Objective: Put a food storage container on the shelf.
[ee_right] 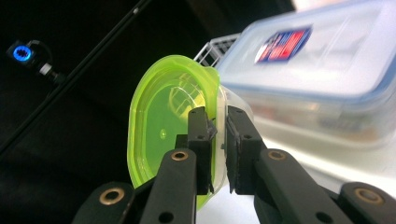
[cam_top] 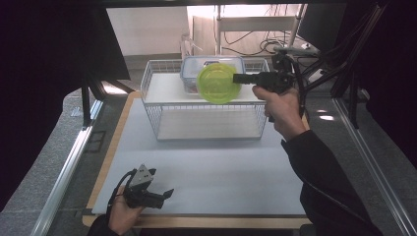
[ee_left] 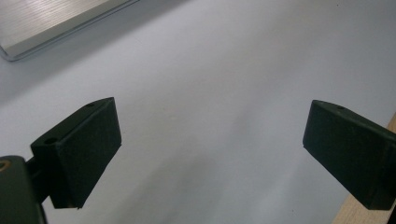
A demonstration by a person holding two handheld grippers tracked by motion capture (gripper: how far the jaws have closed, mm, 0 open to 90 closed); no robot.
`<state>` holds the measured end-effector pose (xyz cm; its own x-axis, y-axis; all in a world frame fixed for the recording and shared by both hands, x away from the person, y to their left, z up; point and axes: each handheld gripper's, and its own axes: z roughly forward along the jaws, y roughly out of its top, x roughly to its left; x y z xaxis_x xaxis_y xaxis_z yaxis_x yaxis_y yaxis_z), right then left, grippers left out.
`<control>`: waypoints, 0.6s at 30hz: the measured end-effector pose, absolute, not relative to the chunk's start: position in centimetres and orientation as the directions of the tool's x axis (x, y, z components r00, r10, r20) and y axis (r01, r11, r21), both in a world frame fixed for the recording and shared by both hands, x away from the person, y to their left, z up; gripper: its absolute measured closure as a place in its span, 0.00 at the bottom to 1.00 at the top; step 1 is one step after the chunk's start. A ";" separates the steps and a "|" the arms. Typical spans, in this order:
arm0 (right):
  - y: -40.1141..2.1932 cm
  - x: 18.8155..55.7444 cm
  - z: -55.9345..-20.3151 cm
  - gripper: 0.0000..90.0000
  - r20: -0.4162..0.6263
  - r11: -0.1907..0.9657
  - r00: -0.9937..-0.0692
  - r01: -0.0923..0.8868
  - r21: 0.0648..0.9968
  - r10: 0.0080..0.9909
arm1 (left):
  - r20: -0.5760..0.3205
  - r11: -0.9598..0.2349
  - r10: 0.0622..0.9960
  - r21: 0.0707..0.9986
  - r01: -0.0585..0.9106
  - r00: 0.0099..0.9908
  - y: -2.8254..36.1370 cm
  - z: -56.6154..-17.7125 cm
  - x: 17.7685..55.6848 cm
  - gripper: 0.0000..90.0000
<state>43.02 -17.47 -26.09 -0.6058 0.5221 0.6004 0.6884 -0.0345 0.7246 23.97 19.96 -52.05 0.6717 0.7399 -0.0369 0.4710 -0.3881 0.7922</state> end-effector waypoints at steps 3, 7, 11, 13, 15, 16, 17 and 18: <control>-17.4 43.8 -25.2 0.91 0.594 -0.056 -0.592 0.681 0.730 0.545 | -0.036 -0.389 0.739 0.793 0.470 0.673 20.0 -52.1 24.0 0.05; -17.2 45.0 -24.4 0.91 0.588 -0.083 -0.572 0.673 0.735 0.572 | -0.035 -0.389 0.739 0.794 0.468 0.673 20.0 -52.0 24.0 0.05; -16.5 46.1 -23.8 0.91 0.575 -0.093 -0.554 0.667 0.739 0.602 | -0.041 -0.385 0.739 0.793 0.472 0.673 20.0 -52.1 24.0 0.05; -16.1 46.7 -23.5 0.91 0.575 -0.105 -0.540 0.667 0.738 0.614 | -0.041 -0.385 0.739 0.793 0.472 0.672 20.0 -52.1 24.0 0.05; -15.8 47.2 -23.4 0.91 0.573 -0.114 -0.533 0.663 0.740 0.622 | -0.042 -0.384 0.739 0.794 0.471 0.673 20.1 -52.1 24.0 0.05; -15.7 47.4 -23.3 0.91 0.571 -0.115 -0.531 0.661 0.741 0.626 | -0.043 -0.383 0.739 0.794 0.471 0.673 20.1 -52.0 24.0 0.05; -15.6 47.7 -23.3 0.91 0.568 -0.117 -0.525 0.661 0.742 0.634 | -0.039 -0.388 0.737 0.793 0.470 0.674 20.1 -52.0 24.0 0.05; -15.4 47.9 -23.3 0.91 0.566 -0.117 -0.520 0.662 0.741 0.640 | -0.038 -0.389 0.737 0.792 0.470 0.675 20.1 -52.0 24.0 0.05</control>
